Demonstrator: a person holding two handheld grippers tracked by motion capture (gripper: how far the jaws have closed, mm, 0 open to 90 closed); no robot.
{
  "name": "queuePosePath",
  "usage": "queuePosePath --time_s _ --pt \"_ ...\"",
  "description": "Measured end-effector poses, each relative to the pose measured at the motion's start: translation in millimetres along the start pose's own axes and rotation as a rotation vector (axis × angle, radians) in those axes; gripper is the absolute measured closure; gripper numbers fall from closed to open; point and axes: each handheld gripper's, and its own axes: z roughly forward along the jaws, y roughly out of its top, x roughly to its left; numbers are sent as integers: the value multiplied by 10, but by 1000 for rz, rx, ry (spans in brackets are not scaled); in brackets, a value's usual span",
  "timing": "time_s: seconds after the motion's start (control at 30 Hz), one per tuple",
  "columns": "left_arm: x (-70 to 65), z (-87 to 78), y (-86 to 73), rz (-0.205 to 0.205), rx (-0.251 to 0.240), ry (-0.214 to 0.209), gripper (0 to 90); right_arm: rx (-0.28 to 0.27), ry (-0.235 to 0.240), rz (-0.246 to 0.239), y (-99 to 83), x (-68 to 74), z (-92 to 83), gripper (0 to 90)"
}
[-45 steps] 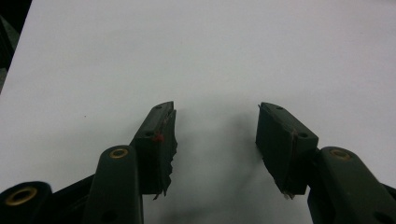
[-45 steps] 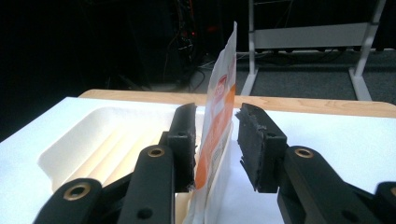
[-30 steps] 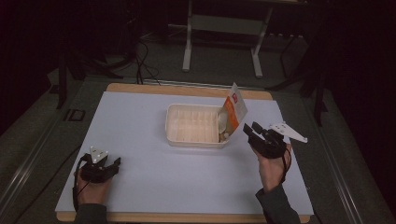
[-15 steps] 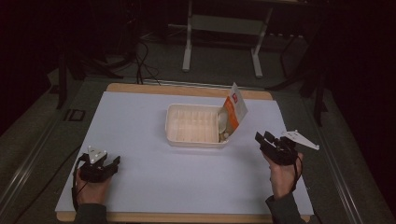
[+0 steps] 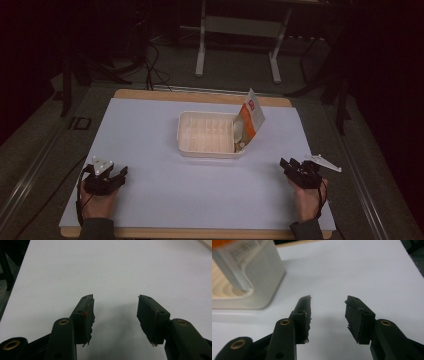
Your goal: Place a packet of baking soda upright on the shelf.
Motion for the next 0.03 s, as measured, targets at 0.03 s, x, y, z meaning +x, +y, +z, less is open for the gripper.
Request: queuePosePath --time_s 0.03 --pt "0 0 0 0 0 0 471 10 -7 2 -23 -18 11 545"
